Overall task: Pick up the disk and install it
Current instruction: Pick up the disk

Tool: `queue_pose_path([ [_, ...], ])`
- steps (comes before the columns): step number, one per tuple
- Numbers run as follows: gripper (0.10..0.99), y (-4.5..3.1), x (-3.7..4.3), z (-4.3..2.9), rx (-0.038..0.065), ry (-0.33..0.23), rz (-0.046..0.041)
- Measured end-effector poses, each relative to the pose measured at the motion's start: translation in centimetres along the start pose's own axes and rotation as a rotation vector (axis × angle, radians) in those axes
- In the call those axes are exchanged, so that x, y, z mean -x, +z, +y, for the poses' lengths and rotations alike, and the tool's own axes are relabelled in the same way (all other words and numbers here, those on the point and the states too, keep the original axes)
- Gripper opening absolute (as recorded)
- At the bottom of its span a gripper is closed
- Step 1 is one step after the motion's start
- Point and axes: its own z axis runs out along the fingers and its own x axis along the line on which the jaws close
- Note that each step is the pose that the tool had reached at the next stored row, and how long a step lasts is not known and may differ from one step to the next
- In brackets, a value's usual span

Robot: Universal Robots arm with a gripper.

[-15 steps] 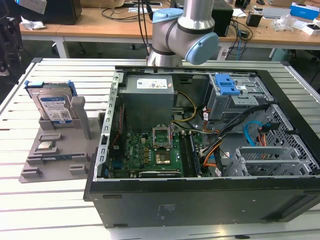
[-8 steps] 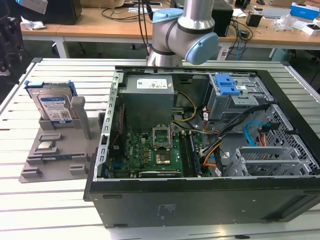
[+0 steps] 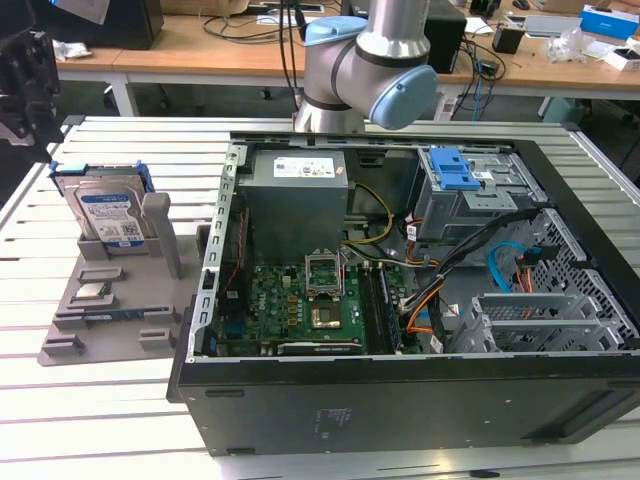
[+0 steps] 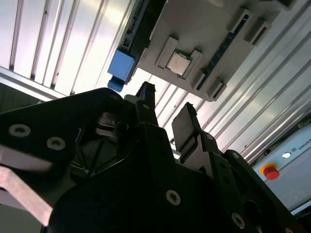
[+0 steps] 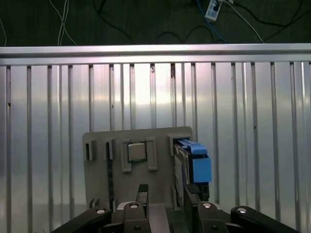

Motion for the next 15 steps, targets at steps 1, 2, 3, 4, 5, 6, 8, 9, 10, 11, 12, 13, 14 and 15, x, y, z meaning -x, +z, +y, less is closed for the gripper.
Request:
queue_pose_path([
  [1,0.420,0.00,0.10,-0.09,0.000,0.000,0.0002],
  [2,0.420,-0.01,0.20,-0.17,0.000,0.000,0.0006],
  [3,0.420,-0.01,0.27,-0.22,0.000,0.000,0.0009],
  [4,0.420,-0.02,0.34,-0.28,0.000,0.000,0.0010],
  [5,0.420,-0.02,0.38,-0.33,0.000,0.000,0.0011],
  [6,0.420,-0.02,0.43,-0.38,0.000,0.000,0.0012],
  [8,0.420,-0.02,0.51,-0.46,0.000,0.000,0.0014],
  [9,0.420,-0.02,0.54,-0.48,0.000,0.000,0.0014],
  [10,0.420,-0.02,0.58,-0.52,0.000,0.000,0.0014],
  [11,0.420,-0.01,0.62,-0.56,0.000,0.000,0.0014],
  [12,0.420,-0.02,0.65,-0.60,0.000,0.000,0.0014],
  [13,0.420,-0.02,0.68,-0.64,0.000,0.000,0.0014],
  [14,0.420,-0.01,0.71,-0.70,0.000,0.000,0.0016],
  [15,0.420,0.00,0.75,-0.76,0.000,0.000,0.0020],
])
